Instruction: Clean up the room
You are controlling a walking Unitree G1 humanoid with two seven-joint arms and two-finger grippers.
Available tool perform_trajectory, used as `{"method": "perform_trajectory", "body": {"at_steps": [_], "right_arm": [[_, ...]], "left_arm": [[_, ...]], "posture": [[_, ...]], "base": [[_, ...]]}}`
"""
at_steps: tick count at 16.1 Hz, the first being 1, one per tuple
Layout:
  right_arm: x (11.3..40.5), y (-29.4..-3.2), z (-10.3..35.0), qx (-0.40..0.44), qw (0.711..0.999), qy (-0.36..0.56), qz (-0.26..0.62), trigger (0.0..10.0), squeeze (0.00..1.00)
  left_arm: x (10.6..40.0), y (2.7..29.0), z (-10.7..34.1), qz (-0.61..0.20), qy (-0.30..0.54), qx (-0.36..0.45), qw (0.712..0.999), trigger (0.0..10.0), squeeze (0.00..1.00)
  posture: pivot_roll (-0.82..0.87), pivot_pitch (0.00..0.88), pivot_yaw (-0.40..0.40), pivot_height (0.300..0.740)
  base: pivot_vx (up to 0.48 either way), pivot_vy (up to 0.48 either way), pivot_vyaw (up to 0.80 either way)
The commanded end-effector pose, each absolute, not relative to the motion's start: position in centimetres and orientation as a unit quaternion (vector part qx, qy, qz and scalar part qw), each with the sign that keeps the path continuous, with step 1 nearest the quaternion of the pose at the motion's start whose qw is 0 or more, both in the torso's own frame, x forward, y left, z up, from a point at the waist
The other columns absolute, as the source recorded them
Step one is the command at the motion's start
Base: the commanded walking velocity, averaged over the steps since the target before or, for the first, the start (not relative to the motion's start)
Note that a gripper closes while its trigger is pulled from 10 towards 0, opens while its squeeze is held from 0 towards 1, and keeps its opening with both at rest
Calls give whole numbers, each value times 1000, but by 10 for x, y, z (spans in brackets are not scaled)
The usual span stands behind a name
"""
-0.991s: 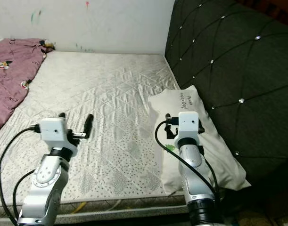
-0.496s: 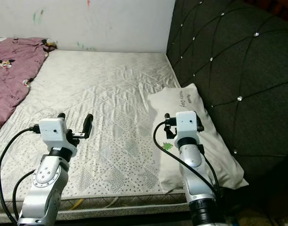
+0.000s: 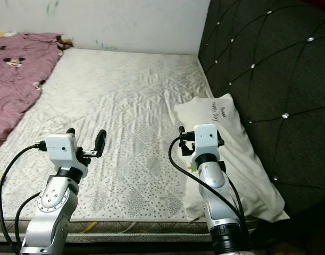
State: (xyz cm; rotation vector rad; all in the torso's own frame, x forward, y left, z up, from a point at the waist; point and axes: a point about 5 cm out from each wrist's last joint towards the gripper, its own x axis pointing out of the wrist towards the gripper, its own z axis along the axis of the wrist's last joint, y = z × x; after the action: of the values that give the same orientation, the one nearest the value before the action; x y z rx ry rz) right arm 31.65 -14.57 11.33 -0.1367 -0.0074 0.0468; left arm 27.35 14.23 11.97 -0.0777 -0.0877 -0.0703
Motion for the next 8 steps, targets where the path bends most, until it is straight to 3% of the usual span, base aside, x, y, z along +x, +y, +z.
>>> {"method": "perform_trajectory", "body": {"at_steps": [1,4,8], "right_arm": [[315,-148,114,-65,998,-7,24,10000,0],[315,-148,114,-65,998,-6,24,10000,0],[315,-147,114,-68,997,-7,25,10000,0]], "left_arm": [[273,140,124,-46,-50,-37,997,10000,0],[273,139,123,-48,-49,-37,997,10000,0],[273,139,124,-49,-49,-37,997,10000,0]], "posture": [[-26,19,-45,740],[-27,21,-44,740],[-26,22,-43,740]], "base": [[0,0,0],[107,0,0],[245,0,0]]}}
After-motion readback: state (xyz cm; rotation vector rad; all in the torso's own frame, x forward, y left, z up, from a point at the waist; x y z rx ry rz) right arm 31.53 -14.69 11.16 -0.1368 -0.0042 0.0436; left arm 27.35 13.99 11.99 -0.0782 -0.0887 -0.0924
